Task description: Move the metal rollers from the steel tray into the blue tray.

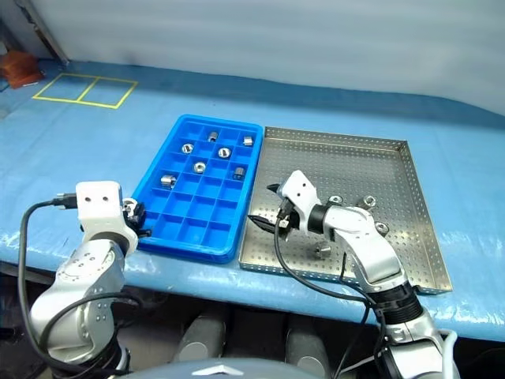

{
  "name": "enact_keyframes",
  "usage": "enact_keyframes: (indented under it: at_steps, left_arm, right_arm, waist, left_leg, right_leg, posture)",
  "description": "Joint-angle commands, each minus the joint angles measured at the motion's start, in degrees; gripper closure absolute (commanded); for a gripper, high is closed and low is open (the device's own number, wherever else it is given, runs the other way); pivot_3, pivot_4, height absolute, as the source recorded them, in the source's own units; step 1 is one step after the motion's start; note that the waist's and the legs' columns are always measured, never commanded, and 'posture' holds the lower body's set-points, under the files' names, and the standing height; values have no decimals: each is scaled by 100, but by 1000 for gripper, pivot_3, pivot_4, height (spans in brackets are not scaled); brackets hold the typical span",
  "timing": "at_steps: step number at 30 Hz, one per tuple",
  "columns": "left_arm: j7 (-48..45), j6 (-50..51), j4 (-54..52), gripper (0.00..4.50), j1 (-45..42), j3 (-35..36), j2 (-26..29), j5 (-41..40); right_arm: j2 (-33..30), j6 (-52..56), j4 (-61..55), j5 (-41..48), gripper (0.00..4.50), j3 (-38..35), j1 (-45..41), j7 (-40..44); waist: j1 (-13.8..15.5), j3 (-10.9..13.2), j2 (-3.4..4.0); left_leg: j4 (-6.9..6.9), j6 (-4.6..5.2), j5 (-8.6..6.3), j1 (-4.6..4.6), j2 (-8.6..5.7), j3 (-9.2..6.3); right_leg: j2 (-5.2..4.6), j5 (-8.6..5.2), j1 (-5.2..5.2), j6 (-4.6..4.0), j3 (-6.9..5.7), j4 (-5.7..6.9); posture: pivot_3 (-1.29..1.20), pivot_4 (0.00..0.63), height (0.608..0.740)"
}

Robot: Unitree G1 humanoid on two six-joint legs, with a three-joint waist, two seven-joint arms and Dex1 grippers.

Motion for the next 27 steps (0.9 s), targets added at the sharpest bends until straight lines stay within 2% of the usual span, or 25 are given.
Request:
enact_keyframes:
  at_steps: [1,3,6,9,12,14,18,22,27]
  left_arm:
    - [-55,-259,61,2765,74,-2,45,14]
    - [-66,-349,205,2045,117,-100,130,26]
    - [-17,-594,384,1134,-121,-95,-50,-23]
    - [-127,-948,436,1134,-366,-91,-187,-185]
    - [-546,-1779,483,1134,-686,-217,-326,-607]
    - [-1303,-2075,673,1134,-973,-506,-385,-1270]
    - [-2869,-2368,1488,1134,-1459,-1431,52,-2197]
    - [-3642,-2778,2554,1134,-1983,-2273,436,-2287]
    - [-4372,-3429,3946,1134,-2485,-2980,460,-2236]
  right_arm:
    - [-14,-123,-163,-14,0,-98,9,-60]
    - [-25,-135,-200,-29,0,-123,33,-96]
    - [-36,-148,-280,-60,0,-154,86,-166]
    - [-49,-147,-366,-71,0,-186,137,-245]
    - [-82,-123,-494,-88,0,-323,229,-400]
    - [-219,-41,-704,-206,0,-455,347,-576]
    - [-667,301,-1182,-642,0,-733,743,-1019]
    - [-867,656,-1808,-608,0,-1227,1324,-1239]
    - [-916,1033,-2470,-546,0,-1757,2148,-1403]
  waist:
    - [31,0,0]
    - [37,0,0]
    - [43,1,-1]
    - [38,1,-1]
    - [32,1,-2]
    - [31,1,-2]
    - [-19,1,-1]
    - [-213,1,0]
    - [-530,-4,7]
  left_leg:
    - [0,0,0,0,0,0]
    - [0,-1,0,0,0,1]
    - [0,-1,-1,-2,0,1]
    - [1,-1,-1,-4,0,2]
    - [0,-2,-1,-6,0,3]
    - [-2,-2,-1,-8,0,5]
    - [5,-2,-1,-17,-10,9]
    - [0,5,-5,-16,-6,18]
    - [2,10,-8,-16,-5,22]
  right_leg:
    - [0,0,0,0,0,0]
    - [-1,0,0,0,0,0]
    - [-1,-1,-3,-1,0,-2]
    - [-2,-1,-4,-1,-1,-3]
    - [-3,-1,-4,-1,-1,-6]
    - [-4,-1,-5,-1,-1,-9]
    - [-13,-1,-6,0,0,-15]
    - [-12,-1,-12,0,5,-17]
    - [-11,-5,-13,-1,10,-11]
  posture:
    - [346,150,740]
    - [339,150,740]
    - [323,150,740]
    - [293,150,740]
    - [265,150,740]
    - [243,150,740]
    - [182,150,740]
    - [82,150,740]
    - [-6,150,740]
